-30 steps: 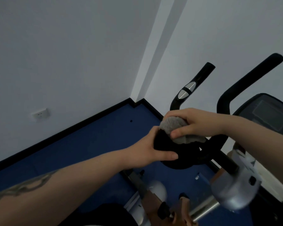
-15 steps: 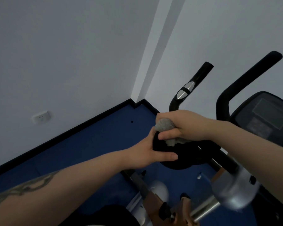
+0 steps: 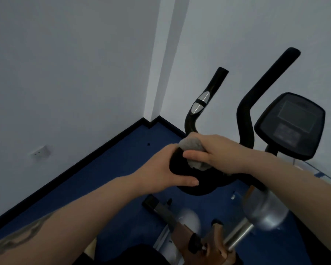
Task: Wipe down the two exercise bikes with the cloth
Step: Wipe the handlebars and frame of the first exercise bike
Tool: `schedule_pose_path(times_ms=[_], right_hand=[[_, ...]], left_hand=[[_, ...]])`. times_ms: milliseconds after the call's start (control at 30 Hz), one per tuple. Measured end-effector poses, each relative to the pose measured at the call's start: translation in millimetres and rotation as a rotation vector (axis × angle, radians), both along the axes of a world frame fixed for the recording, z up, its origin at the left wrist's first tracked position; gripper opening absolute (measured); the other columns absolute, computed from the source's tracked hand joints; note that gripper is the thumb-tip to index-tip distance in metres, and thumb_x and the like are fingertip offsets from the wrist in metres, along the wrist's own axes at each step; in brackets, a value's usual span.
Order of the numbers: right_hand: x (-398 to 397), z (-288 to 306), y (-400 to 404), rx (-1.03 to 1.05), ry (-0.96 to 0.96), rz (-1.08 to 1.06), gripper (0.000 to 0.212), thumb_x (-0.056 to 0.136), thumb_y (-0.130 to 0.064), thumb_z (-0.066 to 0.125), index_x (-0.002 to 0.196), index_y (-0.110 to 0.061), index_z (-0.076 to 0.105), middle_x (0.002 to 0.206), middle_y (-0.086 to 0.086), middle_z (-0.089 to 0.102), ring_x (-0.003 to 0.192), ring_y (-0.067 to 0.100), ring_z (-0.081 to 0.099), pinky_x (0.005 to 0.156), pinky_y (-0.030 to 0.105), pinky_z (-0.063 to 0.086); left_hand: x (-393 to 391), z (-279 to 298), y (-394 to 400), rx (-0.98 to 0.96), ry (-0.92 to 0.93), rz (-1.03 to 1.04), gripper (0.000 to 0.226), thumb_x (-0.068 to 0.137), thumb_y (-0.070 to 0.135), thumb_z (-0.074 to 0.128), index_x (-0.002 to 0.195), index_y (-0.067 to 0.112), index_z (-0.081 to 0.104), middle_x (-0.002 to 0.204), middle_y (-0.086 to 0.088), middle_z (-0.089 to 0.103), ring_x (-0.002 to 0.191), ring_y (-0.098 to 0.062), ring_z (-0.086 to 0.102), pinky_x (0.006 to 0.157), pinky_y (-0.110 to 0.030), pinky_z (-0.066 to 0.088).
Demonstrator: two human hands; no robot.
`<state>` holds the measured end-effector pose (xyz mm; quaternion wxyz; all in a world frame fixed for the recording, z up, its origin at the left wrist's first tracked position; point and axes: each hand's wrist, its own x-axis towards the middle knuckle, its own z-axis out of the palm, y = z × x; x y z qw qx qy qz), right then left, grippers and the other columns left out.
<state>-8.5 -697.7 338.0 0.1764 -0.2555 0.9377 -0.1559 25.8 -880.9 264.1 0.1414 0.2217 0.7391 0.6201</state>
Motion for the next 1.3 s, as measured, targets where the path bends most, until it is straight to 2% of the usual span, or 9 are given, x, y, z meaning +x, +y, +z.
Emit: schedule_pose_path(times_ms=[167, 300, 433, 567, 700, 800, 967, 1167, 1300], right_hand=[[-2.6, 2.8, -9.1, -0.001, -0.118, -0.093, 0.013, 0.094, -0.060, 0.040, 0.090, -0.055, 0.052, 0.073, -0.032, 0.059, 0.075, -0.013, 0.056, 0.072, 0.011, 0.038], [22.7, -5.8, -12.2, -0.038, 0.070, -0.355, 0.049, 0.088, -0.070, 0.035, 0.120, -0.040, 0.055, 0.091, -0.021, 0.062, 0.093, 0.007, 0.059, 0.081, 0.026, 0.043], [57.5, -20.6, -10.8, -0.007, 0.219, -0.637, 0.039, 0.093, -0.062, 0.039, 0.108, -0.027, 0.049, 0.089, -0.006, 0.062, 0.086, 0.021, 0.061, 0.073, 0.037, 0.047], [42.2, -13.9, -25.7, -0.048, 0.139, -0.762, 0.032, 0.097, -0.060, 0.033, 0.099, -0.034, 0.052, 0.088, -0.010, 0.059, 0.090, 0.017, 0.058, 0.072, 0.033, 0.043], [69.5, -26.0, -42.1, 0.007, 0.382, -0.968, 0.032, 0.098, -0.058, 0.031, 0.097, -0.028, 0.041, 0.085, -0.010, 0.053, 0.071, 0.015, 0.050, 0.055, 0.033, 0.034], [84.6, -32.9, -51.5, -0.030, 0.417, -1.094, 0.027, 0.098, -0.056, 0.031, 0.095, -0.030, 0.039, 0.089, -0.006, 0.056, 0.072, 0.017, 0.052, 0.057, 0.034, 0.035], [55.9, -23.8, -55.4, 0.151, 0.413, -1.192, 0.052, 0.099, -0.058, 0.026, 0.108, -0.017, 0.055, 0.097, 0.005, 0.066, 0.088, 0.027, 0.063, 0.064, 0.034, 0.037], [121.2, -45.7, -87.3, -0.236, 0.574, -1.405, 0.048, 0.090, -0.065, 0.017, 0.103, -0.031, 0.049, 0.071, -0.015, 0.055, 0.068, 0.008, 0.060, 0.052, 0.021, 0.040], [98.5, -39.5, -71.0, -0.162, 0.496, -1.472, 0.047, 0.098, -0.056, 0.028, 0.115, -0.025, 0.060, 0.081, -0.007, 0.064, 0.079, 0.017, 0.062, 0.067, 0.032, 0.046]], left_hand=[[-4.6, 1.0, -3.3, -0.040, 0.014, -0.022, 0.060, 0.065, 0.038, 0.087, 0.111, 0.056, 0.053, 0.110, 0.029, 0.062, 0.104, 0.008, 0.059, 0.087, -0.013, 0.049], [-11.8, 2.8, -6.4, -0.098, -0.001, -0.074, 0.070, 0.065, 0.034, 0.089, 0.125, 0.037, 0.052, 0.115, 0.019, 0.064, 0.108, 0.003, 0.060, 0.093, -0.027, 0.052], [-24.6, 11.4, -9.7, -0.175, 0.041, -0.159, 0.067, 0.065, 0.033, 0.089, 0.120, 0.042, 0.052, 0.108, 0.025, 0.063, 0.102, 0.006, 0.060, 0.086, -0.021, 0.054], [-40.0, 18.0, -7.5, -0.249, 0.036, -0.260, 0.074, 0.064, 0.033, 0.090, 0.123, 0.042, 0.047, 0.110, 0.023, 0.063, 0.100, 0.011, 0.059, 0.084, -0.015, 0.052], [-42.5, 14.4, -5.8, -0.260, 0.008, -0.299, 0.067, 0.067, 0.033, 0.088, 0.122, 0.039, 0.051, 0.111, 0.019, 0.064, 0.100, 0.008, 0.059, 0.087, -0.018, 0.051], [-40.7, 7.6, -6.4, -0.215, -0.036, -0.315, 0.058, 0.070, 0.029, 0.086, 0.119, 0.039, 0.056, 0.109, 0.019, 0.066, 0.098, 0.008, 0.060, 0.085, -0.015, 0.050], [-41.0, 5.8, -5.6, -0.148, -0.050, -0.342, 0.053, 0.072, 0.025, 0.085, 0.112, 0.044, 0.054, 0.107, 0.023, 0.065, 0.096, 0.013, 0.058, 0.077, -0.005, 0.045], [-39.6, 1.5, -7.3, -0.060, -0.086, -0.376, 0.051, 0.076, 0.018, 0.082, 0.115, 0.036, 0.054, 0.112, 0.017, 0.064, 0.101, 0.009, 0.058, 0.086, -0.015, 0.047], [-40.5, 1.2, -5.3, -0.023, -0.090, -0.412, 0.049, 0.079, 0.011, 0.078, 0.117, 0.027, 0.052, 0.116, 0.008, 0.062, 0.103, 0.006, 0.058, 0.088, -0.015, 0.048]])
